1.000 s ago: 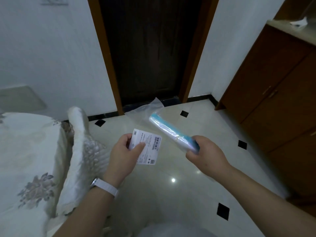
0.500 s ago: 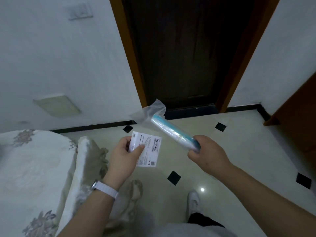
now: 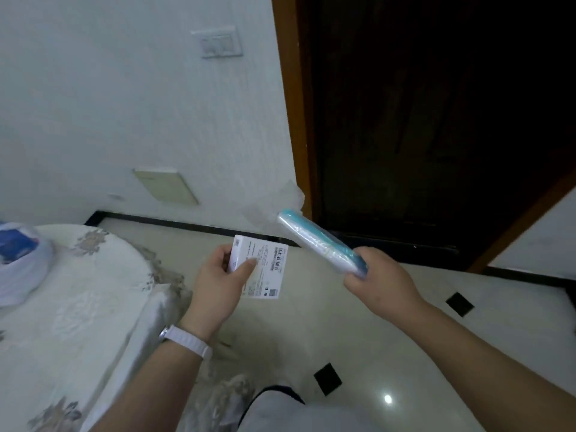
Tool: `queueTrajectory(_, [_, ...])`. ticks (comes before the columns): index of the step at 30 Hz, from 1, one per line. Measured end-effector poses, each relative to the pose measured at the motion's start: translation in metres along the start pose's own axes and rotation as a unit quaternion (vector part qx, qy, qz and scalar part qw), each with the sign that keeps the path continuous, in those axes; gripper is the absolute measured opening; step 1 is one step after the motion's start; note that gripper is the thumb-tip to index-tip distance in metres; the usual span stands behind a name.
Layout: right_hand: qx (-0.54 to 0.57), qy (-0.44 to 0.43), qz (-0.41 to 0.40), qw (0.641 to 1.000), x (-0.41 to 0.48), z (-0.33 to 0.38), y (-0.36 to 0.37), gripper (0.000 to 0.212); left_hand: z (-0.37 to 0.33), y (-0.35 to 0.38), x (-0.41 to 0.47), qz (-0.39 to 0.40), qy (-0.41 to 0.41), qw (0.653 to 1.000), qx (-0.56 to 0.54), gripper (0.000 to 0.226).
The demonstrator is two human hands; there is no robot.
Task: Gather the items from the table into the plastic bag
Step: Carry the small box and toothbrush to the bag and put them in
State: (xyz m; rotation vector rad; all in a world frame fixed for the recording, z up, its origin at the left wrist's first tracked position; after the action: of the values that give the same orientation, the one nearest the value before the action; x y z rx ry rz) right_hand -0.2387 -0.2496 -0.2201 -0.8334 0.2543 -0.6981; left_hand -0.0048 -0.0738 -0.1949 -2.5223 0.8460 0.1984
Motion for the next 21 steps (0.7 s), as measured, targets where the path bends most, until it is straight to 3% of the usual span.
queueTrajectory(6, [-0.013,-0.023,0.041,0.999,0.082,0.012,0.029,0.032,0.015,-0.010,0.074,-0.018,-0.041,0.998,-0.036,0.016])
queueTrajectory(13, [-0.028,0.001,0.048,0.998,0.206,0.019,0.043,0.024,0.011,-0.007,0.203,0.004,-0.077,0.993,-0.090,0.014])
queueTrajectory(17, [-0.044,-0.013,0.057,0.997,0.294,0.047,0.057,0.027,-0.001,-0.033,0.275,0.004,-0.080,0.991,-0.106,0.011])
queueTrajectory(21, [-0.034,-0.043,0.069,0.996,0.369,0.084,0.086,0.025,-0.016,-0.083,0.336,-0.045,-0.071,0.992,-0.096,0.012])
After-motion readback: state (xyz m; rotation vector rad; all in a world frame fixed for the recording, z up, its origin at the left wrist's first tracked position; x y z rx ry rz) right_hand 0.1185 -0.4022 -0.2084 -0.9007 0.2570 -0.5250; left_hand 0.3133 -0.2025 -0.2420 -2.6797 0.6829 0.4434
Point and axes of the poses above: each hand's wrist, its own x-axis towards the middle knuckle, its own y-axis out of the palm, z = x × y, the point moved 10 cm from there along x, towards the middle knuckle, and after that the axes turned 14 degrees about -y, right-handed, at the moved point
